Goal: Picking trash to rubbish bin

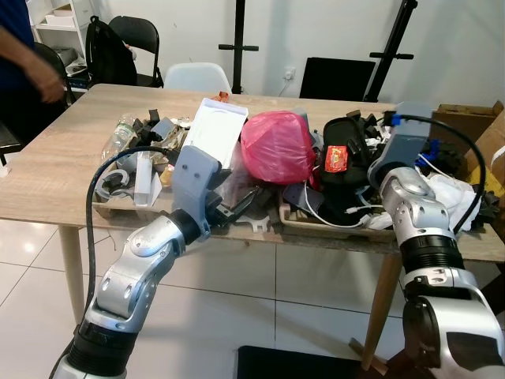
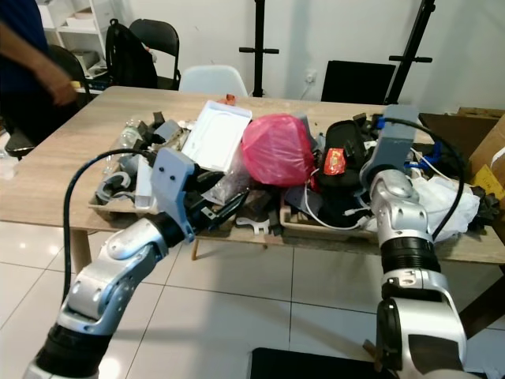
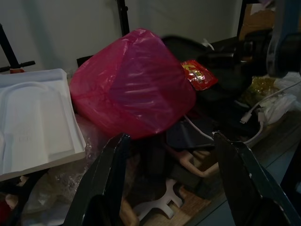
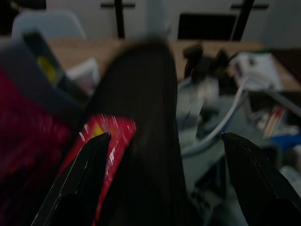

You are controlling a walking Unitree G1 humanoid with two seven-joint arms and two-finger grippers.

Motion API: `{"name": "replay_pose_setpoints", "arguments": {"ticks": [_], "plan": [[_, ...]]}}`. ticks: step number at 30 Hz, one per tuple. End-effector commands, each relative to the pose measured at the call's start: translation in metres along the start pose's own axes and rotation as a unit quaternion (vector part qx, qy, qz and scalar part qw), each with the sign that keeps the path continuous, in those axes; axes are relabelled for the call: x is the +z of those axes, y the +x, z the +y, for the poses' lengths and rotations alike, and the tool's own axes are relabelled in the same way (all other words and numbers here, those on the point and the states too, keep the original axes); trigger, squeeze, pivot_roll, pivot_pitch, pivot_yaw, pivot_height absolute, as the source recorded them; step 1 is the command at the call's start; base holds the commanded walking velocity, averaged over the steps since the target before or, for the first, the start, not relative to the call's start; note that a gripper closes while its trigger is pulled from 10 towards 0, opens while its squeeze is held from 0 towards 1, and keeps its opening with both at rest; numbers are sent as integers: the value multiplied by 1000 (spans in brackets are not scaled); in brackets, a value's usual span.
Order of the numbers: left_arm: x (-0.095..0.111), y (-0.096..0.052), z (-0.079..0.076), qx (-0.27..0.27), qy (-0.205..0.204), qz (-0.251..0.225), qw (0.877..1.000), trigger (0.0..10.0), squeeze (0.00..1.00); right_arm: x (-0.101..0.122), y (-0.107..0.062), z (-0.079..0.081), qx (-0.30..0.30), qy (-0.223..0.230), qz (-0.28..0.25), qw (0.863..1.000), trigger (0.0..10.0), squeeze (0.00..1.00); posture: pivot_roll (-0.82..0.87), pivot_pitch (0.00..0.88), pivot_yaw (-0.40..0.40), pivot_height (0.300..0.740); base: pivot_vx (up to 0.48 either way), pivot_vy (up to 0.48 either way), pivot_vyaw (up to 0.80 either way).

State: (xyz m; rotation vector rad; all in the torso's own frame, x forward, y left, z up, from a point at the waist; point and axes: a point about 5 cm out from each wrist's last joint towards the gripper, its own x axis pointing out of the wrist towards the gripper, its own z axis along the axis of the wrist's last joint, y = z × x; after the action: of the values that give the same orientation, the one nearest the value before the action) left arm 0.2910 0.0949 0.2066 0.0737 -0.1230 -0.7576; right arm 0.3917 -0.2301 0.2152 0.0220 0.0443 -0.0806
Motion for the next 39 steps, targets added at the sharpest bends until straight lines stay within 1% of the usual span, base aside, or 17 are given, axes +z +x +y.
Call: {"name": "replay_pose_setpoints", "arguments": {"ticks": [1,5,7,17,18,19,20,21,23,24,25,26,27,28,33,34,39], "plan": [[1,2,-4,-8,4,3,1000,10000,0,-15,0,3,16,4,41,999,10000,0,-2,19,5,740,0,0,0],[1,2,-3,-8,5,5,1000,10000,0,-20,0,12,48,43,64,996,10000,0,1,20,4,740,0,0,0],[2,2,-3,-6,3,4,1000,10000,0,-16,2,13,52,99,67,991,10000,0,3,22,3,740,0,0,0],[3,1,-1,0,4,3,1000,10000,0,-6,6,2,42,147,60,986,10000,0,5,23,4,740,0,0,0],[3,1,-1,0,4,3,1000,10000,0,-6,6,1,40,151,60,986,9216,0,4,25,5,740,0,0,0],[4,1,0,0,4,3,1000,10000,0,-6,6,0,39,155,59,985,9216,0,4,25,5,740,0,0,0],[4,2,0,1,4,2,1000,10000,0,-5,6,0,39,158,60,985,5843,0,5,25,6,740,0,0,0],[4,2,0,1,4,2,1000,10000,0,-5,6,0,39,158,60,985,5843,0,5,25,6,740,0,0,0],[4,2,0,1,4,2,1000,10000,0,-5,5,-1,39,159,60,985,4392,0,4,26,6,740,0,0,0],[4,2,0,1,4,2,1000,10000,0,-5,5,-1,39,159,60,985,4392,0,4,26,6,740,0,0,0],[4,3,0,2,4,2,1000,10000,0,-5,5,-2,38,158,60,985,3373,0,3,27,6,740,0,0,0],[5,3,0,2,4,2,1000,10000,0,-5,5,-3,38,158,60,985,431,0,3,29,6,740,0,0,0],[5,3,0,2,4,2,1000,10000,0,-5,5,-3,38,159,59,985,431,0,3,29,6,740,0,0,0],[5,3,0,2,4,2,1000,10000,0,-5,5,-3,38,159,59,985,0,0,3,29,6,740,0,0,0],[5,4,0,2,3,1,1000,10000,0,-5,6,-5,36,159,58,985,0,0,1,32,5,740,0,0,0],[6,4,0,3,3,0,1000,10000,0,-4,6,-6,34,159,57,985,902,0,1,33,5,740,0,0,0],[6,5,1,7,2,-3,1000,10000,0,0,7,-9,27,170,47,984,1255,0,0,37,2,740,0,0,0]]}}
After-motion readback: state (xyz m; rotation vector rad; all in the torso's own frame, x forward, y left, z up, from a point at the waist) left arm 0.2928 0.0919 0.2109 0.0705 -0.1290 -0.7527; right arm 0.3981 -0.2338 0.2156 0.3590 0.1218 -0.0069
